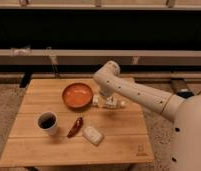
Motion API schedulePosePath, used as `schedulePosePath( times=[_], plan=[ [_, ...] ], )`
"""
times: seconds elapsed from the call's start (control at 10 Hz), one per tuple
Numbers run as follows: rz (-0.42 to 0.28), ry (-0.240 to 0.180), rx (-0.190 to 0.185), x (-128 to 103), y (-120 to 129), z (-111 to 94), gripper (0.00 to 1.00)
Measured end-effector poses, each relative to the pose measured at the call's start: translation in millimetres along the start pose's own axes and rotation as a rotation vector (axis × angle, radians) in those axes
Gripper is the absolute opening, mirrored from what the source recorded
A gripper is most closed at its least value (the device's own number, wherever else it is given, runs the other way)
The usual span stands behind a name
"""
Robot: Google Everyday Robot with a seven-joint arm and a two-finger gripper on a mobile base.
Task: Place the bottle in the ceramic bowl
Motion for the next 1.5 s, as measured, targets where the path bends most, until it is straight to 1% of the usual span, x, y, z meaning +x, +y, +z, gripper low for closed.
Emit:
schedulePosePath(
  times=[0.2,0.5,0.6,0.9,1.0,1.1,1.2,1.3,1.4,1.5],
  plan=[
    [-0.016,0.021,0.016,-6,2,14,0.8],
    [-0.021,0.059,0.016,-8,-3,28,0.8],
    [-0.022,0.066,0.011,-10,-5,31,0.8],
    [-0.035,0.117,-0.022,-10,-13,45,0.8],
    [-0.046,0.135,-0.034,-9,-12,49,0.77],
    [-0.067,0.158,-0.048,-8,-10,53,0.66],
    [-0.079,0.173,-0.056,-6,-8,55,0.56],
    [-0.087,0.182,-0.057,-5,-9,55,0.48],
    [-0.096,0.187,-0.053,-1,-8,52,0.37],
    [-0.104,0.184,-0.046,1,-8,46,0.28]
  ],
)
